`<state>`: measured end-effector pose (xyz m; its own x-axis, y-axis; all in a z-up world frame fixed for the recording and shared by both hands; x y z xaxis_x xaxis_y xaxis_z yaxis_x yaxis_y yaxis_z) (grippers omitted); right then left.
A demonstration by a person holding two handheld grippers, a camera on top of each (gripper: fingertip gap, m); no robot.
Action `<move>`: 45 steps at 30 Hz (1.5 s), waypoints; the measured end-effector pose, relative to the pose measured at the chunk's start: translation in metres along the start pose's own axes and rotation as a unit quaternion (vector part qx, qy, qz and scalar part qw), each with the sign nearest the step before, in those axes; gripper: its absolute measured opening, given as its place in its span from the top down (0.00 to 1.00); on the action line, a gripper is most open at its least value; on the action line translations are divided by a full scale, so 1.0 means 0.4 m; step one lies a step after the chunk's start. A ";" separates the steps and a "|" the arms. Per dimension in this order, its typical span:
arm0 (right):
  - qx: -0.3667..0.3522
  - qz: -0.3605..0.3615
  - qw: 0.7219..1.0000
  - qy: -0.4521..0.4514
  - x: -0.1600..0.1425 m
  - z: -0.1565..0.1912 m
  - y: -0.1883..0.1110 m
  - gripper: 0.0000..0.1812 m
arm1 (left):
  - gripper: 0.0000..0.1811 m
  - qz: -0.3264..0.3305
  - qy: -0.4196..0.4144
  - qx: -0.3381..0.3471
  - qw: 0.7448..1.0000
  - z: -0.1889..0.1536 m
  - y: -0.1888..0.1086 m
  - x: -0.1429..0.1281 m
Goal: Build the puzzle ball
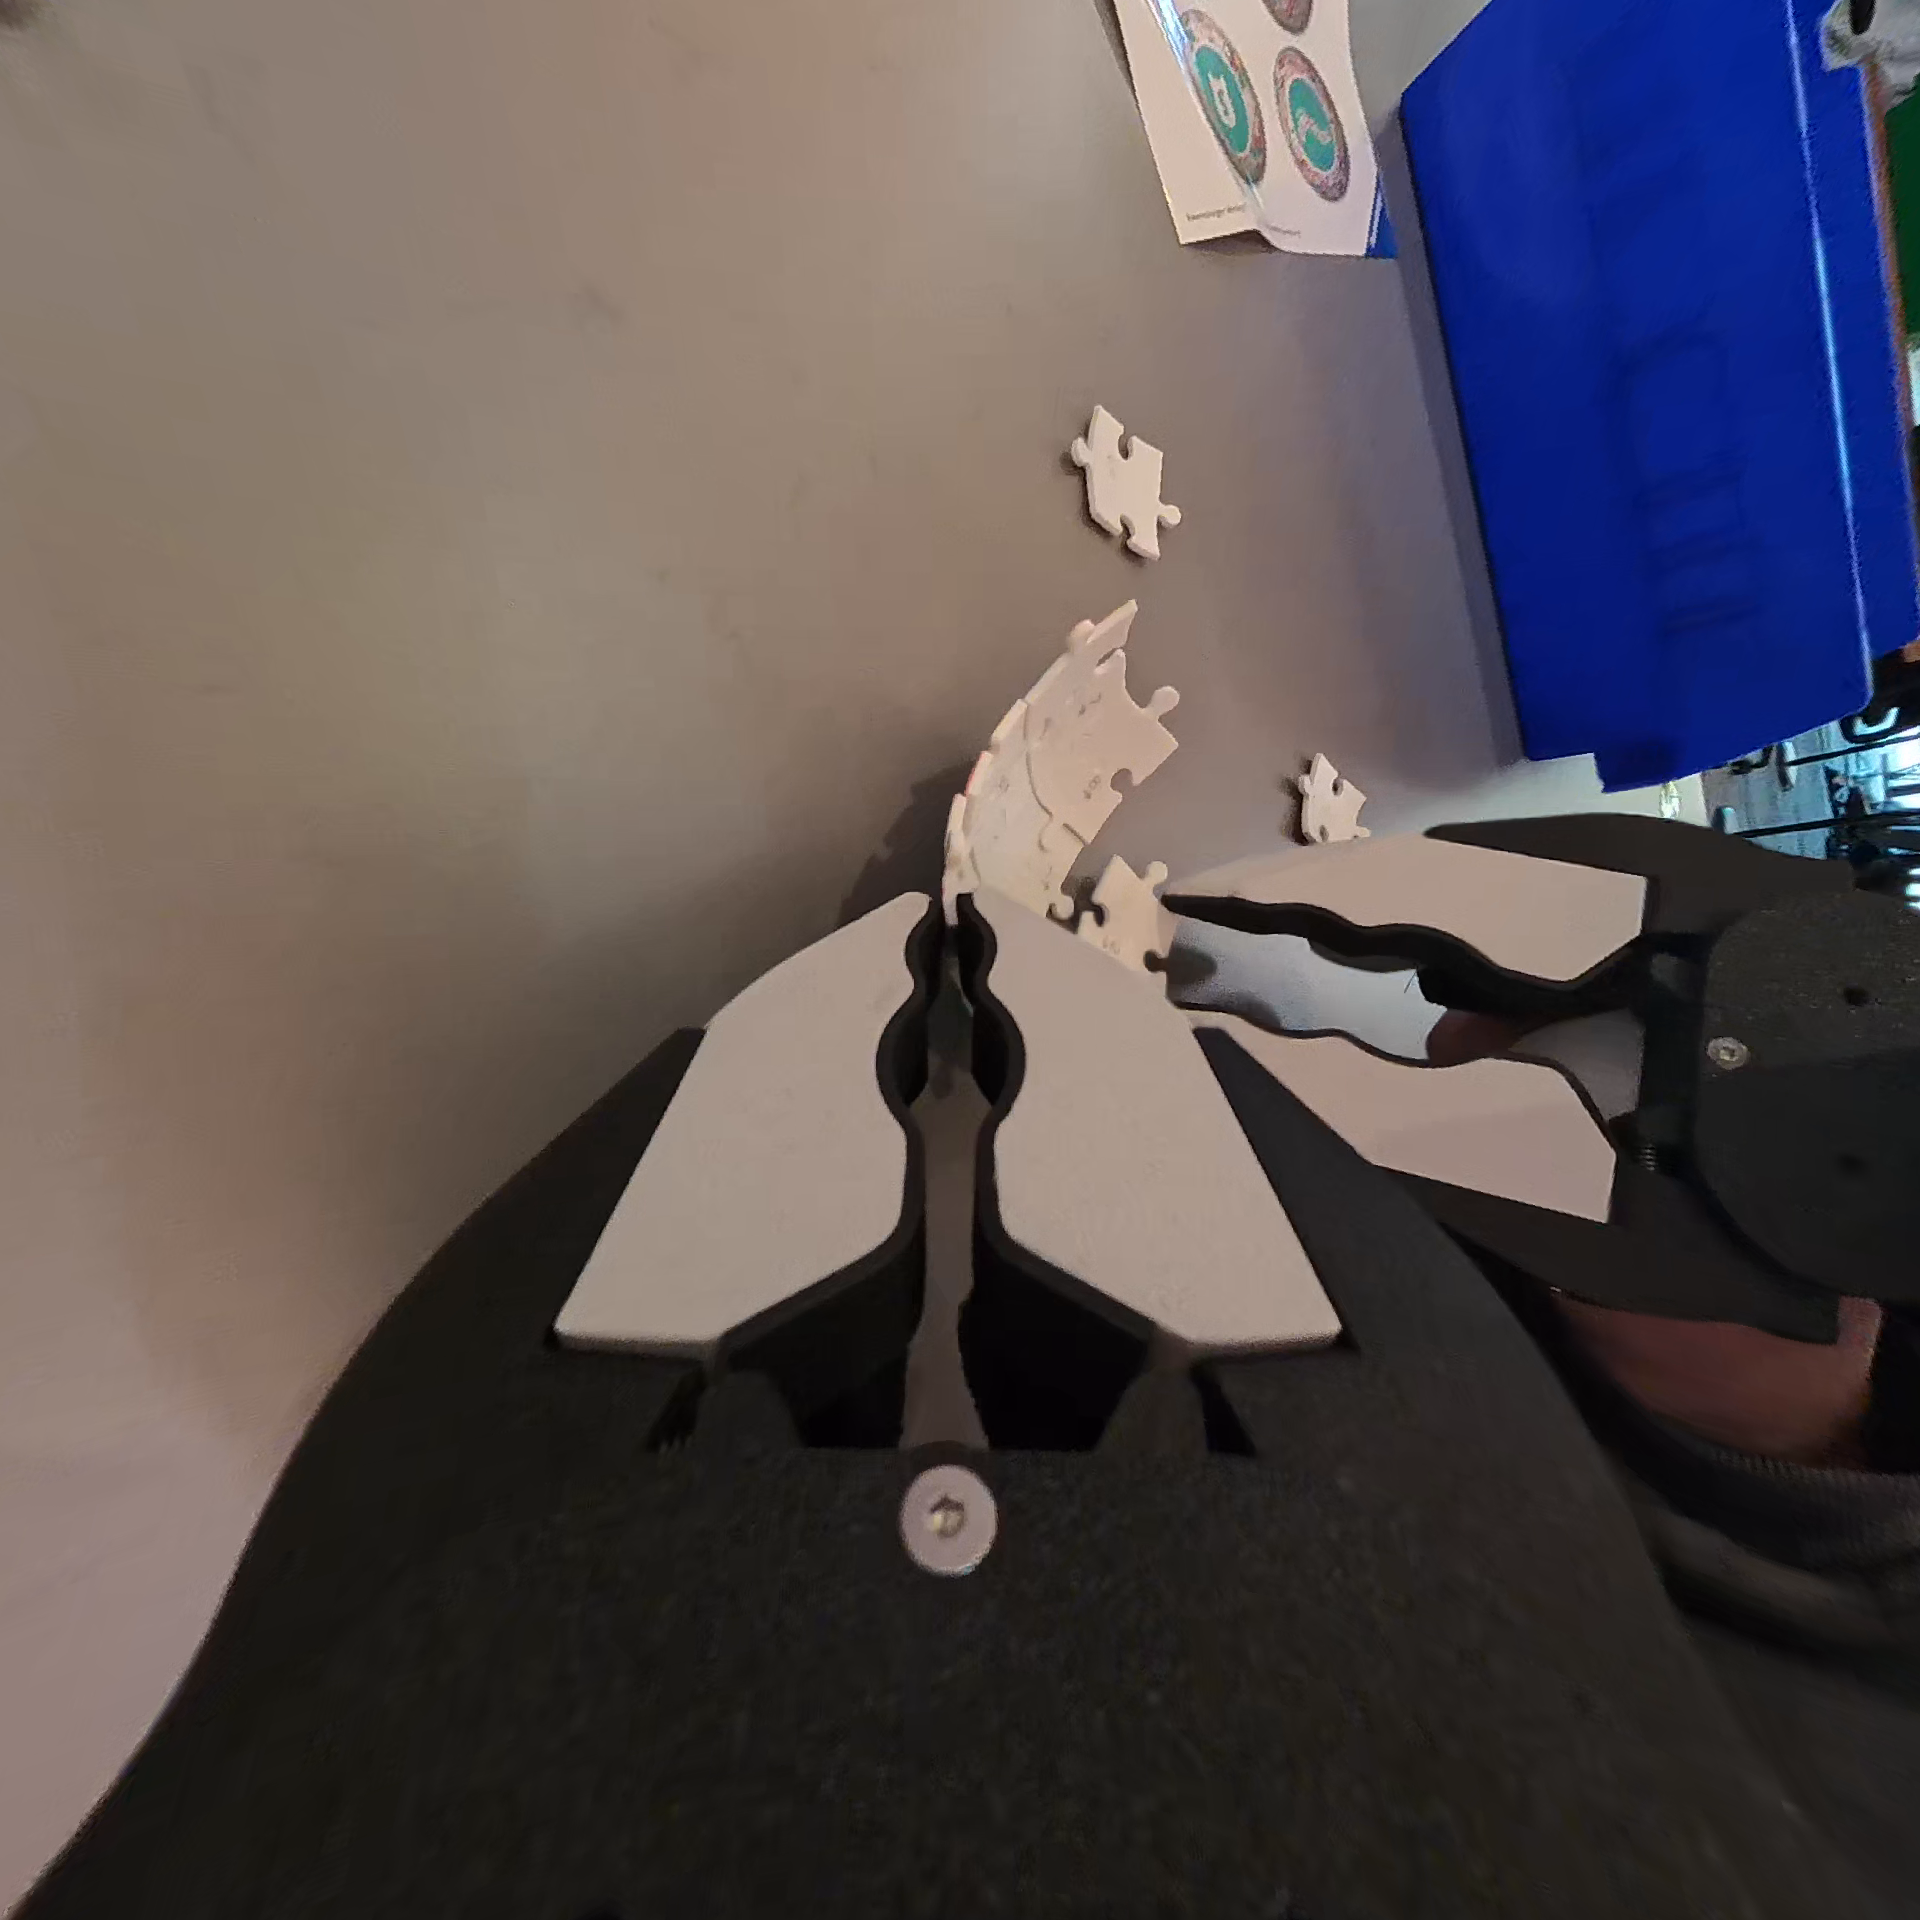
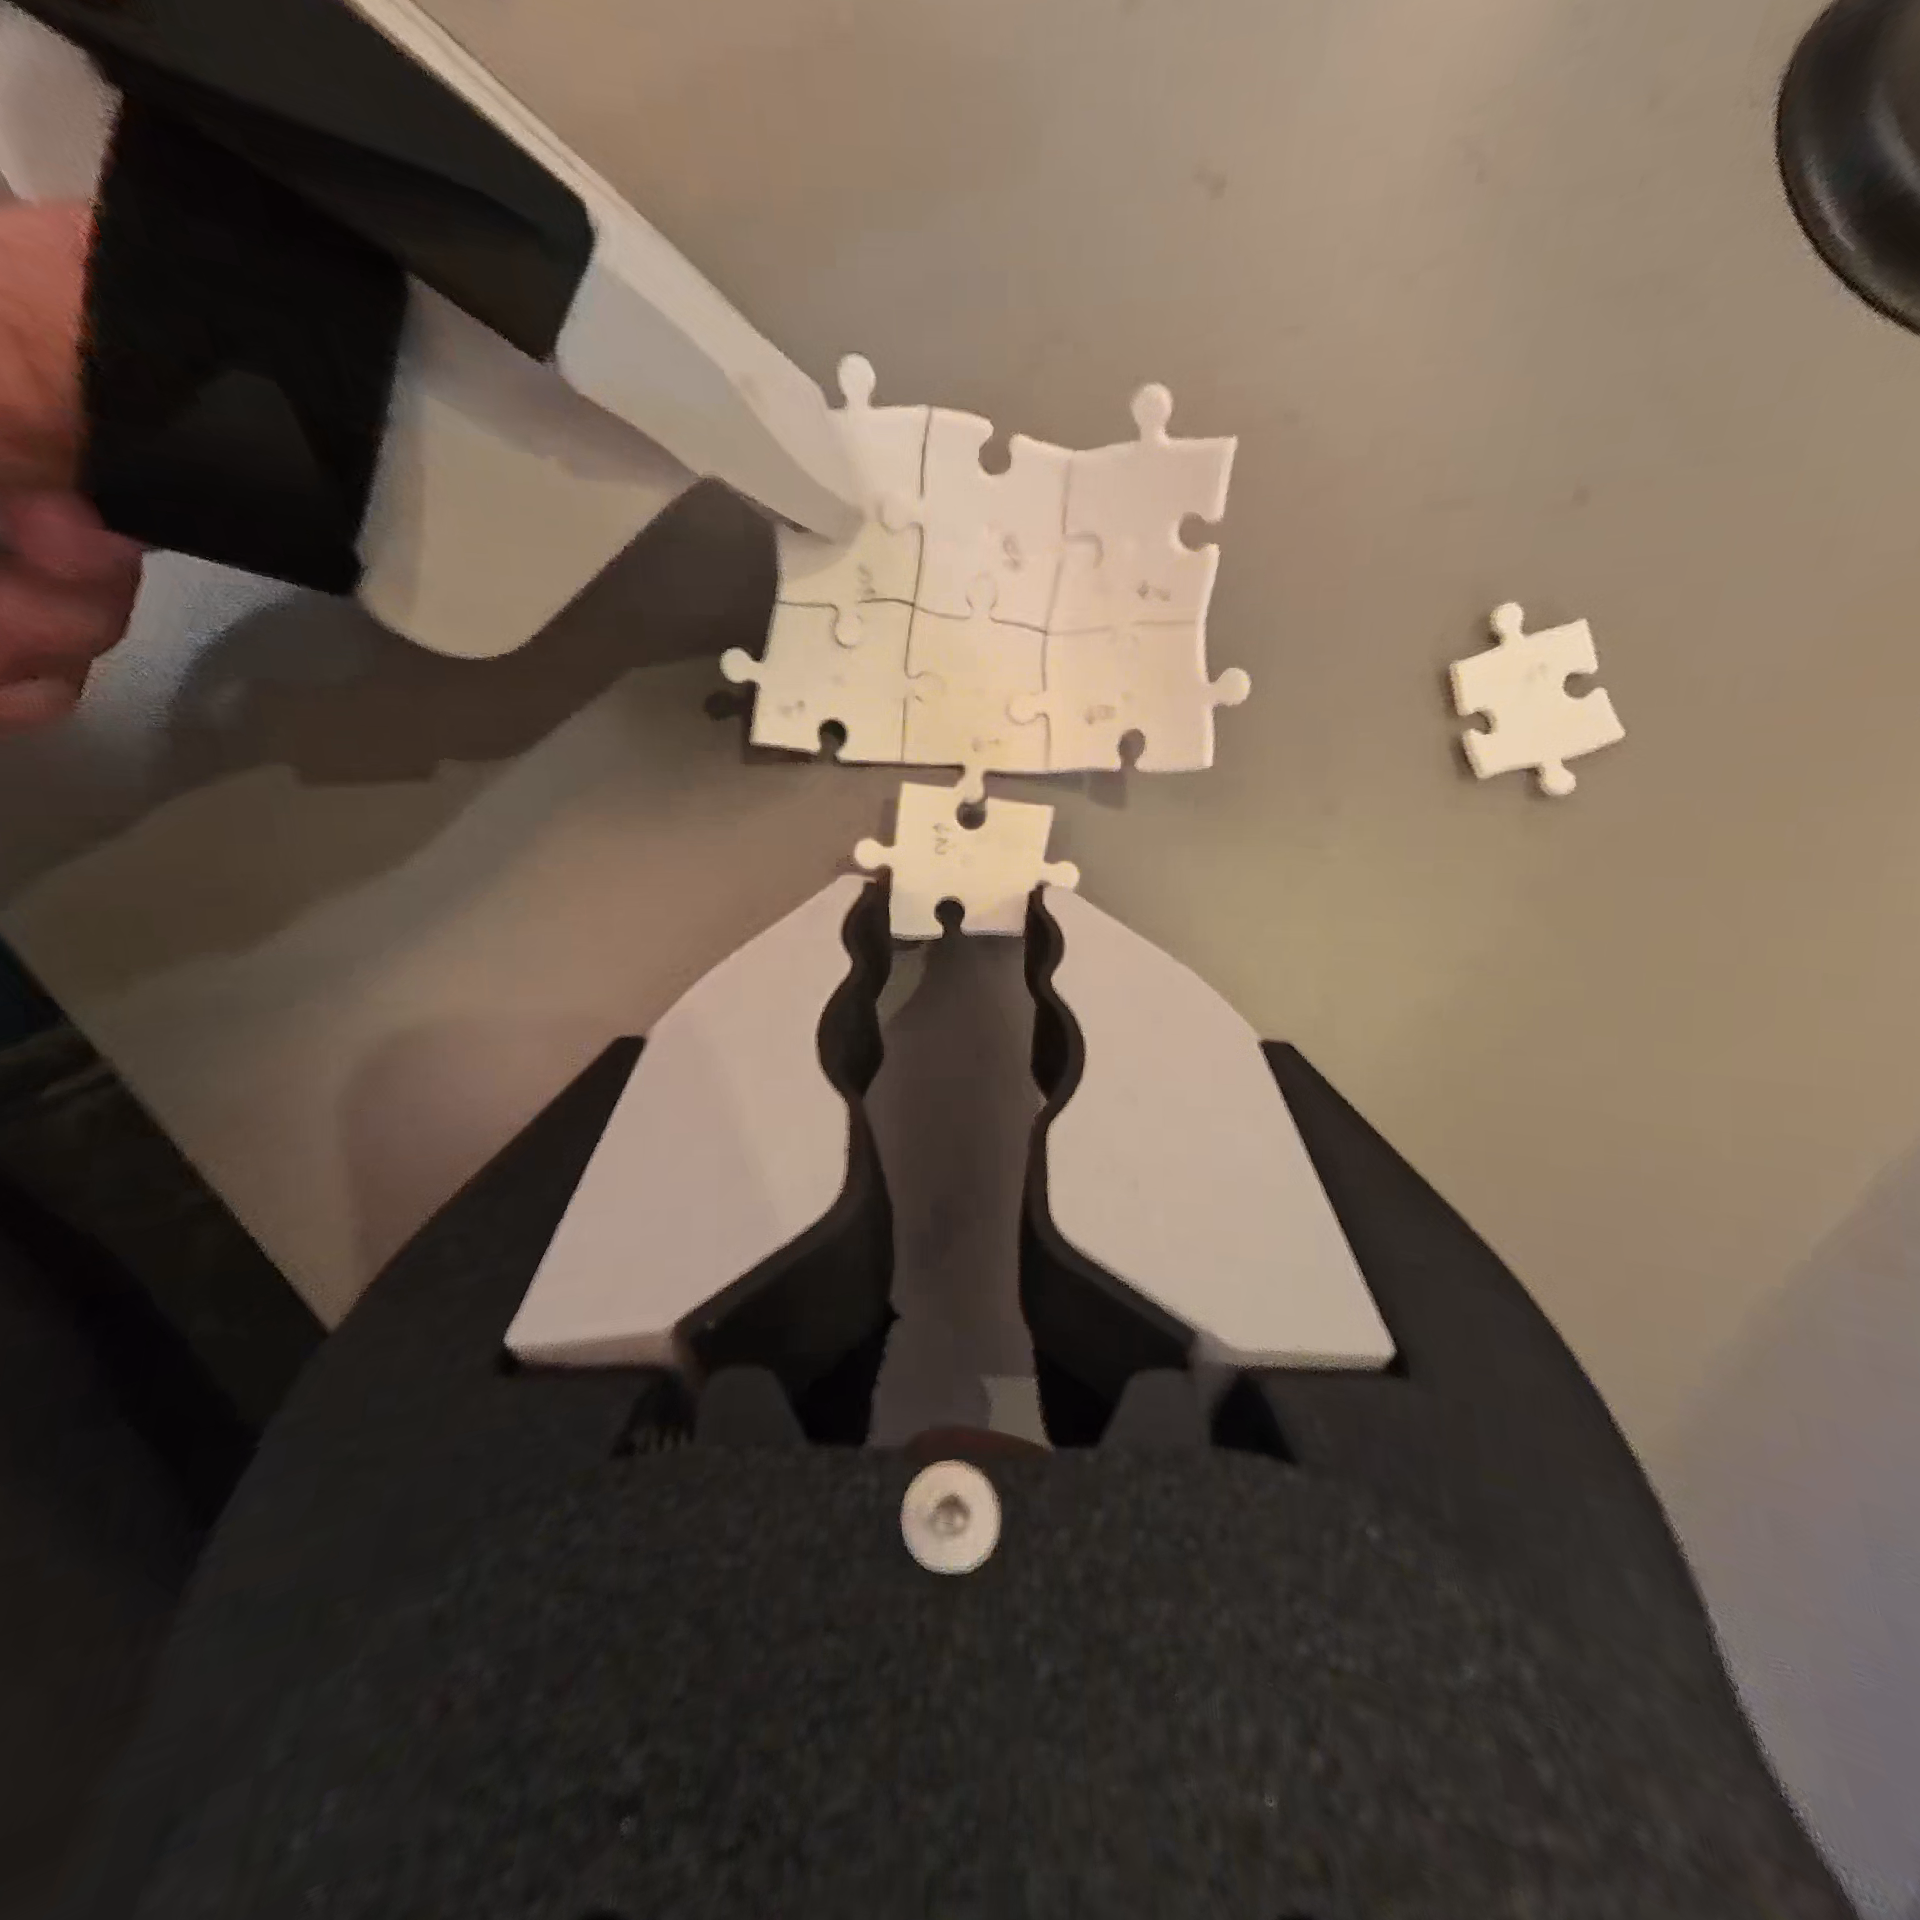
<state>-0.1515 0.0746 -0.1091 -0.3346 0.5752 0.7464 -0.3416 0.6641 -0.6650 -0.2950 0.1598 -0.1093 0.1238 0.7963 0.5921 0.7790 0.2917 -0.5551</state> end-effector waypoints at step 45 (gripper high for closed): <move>0.033 0.013 0.998 -0.049 0.019 -0.011 0.039 1.00 | 0.99 0.025 0.025 0.005 0.999 -0.010 0.003 0.011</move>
<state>-0.1556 0.0913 -0.1138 -0.4270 0.5412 0.7244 -0.3882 0.6138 -0.6874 -0.2912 0.1617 -0.1049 0.1931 0.7828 0.5915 0.7645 0.2578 -0.5908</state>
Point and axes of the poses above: each gripper's, where its closed fingertips meet, y out along the fingers, x out of its top, z = x × y across the jaws, the point moved 10 cm from there along -y, back along the fingers, and after that the axes turned 10 degrees about -z, right-handed, at the moved point
